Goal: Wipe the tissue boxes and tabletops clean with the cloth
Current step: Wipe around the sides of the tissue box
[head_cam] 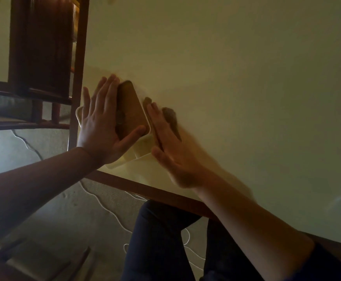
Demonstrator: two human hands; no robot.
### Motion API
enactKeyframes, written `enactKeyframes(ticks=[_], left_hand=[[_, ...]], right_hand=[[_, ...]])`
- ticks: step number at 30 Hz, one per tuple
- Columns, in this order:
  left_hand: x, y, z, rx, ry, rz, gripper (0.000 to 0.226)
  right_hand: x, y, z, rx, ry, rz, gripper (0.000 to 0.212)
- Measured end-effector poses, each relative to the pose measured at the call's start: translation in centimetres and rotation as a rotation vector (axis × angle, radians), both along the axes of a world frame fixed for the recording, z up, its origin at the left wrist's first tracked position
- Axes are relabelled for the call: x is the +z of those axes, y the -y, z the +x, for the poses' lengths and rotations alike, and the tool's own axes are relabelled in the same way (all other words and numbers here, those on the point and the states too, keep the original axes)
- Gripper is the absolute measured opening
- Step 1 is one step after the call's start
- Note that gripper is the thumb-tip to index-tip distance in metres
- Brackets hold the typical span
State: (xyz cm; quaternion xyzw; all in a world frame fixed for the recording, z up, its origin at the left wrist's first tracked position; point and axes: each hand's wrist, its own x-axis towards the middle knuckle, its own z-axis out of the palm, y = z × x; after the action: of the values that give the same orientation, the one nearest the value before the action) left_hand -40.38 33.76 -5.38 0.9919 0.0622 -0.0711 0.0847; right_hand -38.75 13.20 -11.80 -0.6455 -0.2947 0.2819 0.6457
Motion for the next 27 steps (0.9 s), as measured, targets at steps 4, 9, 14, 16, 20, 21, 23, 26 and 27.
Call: enactKeyframes(ticks=[4, 9, 14, 16, 20, 21, 23, 26, 27], left_hand=[[0.1, 0.0, 0.0, 0.003, -0.006, 0.008, 0.116], [0.1, 0.0, 0.0, -0.01, -0.002, 0.002, 0.116], [0.0, -0.2, 0.0, -0.024, 0.008, 0.011, 0.115], [0.0, -0.1, 0.0, -0.018, 0.017, 0.012, 0.113], [0.1, 0.1, -0.1, -0.012, 0.035, 0.013, 0.112], [0.0, 0.1, -0.1, -0.013, 0.036, 0.015, 0.112], [-0.1, -0.1, -0.1, -0.011, 0.037, 0.016, 0.112], [-0.2, -0.3, -0.2, -0.018, 0.031, 0.01, 0.113], [-0.2, -0.4, -0.2, -0.015, 0.028, 0.011, 0.114]], right_hand=[[0.1, 1.9, -2.0, 0.063, -0.121, 0.004, 0.099], [0.2, 0.1, 0.2, 0.066, -0.161, 0.034, 0.096], [0.4, -5.1, 6.0, 0.05, -0.135, 0.028, 0.068], [1.1, -7.6, 8.7, 0.058, -0.155, 0.004, 0.069], [0.8, -8.9, 9.9, 0.072, -0.165, 0.047, 0.057], [0.6, -8.4, 9.5, 0.066, -0.174, 0.066, 0.057], [0.7, -7.1, 8.2, 0.045, -0.156, 0.056, 0.061], [0.9, -4.1, 4.9, 0.029, -0.161, 0.003, 0.061], [0.9, -3.1, 3.5, 0.021, -0.197, 0.0, 0.06]])
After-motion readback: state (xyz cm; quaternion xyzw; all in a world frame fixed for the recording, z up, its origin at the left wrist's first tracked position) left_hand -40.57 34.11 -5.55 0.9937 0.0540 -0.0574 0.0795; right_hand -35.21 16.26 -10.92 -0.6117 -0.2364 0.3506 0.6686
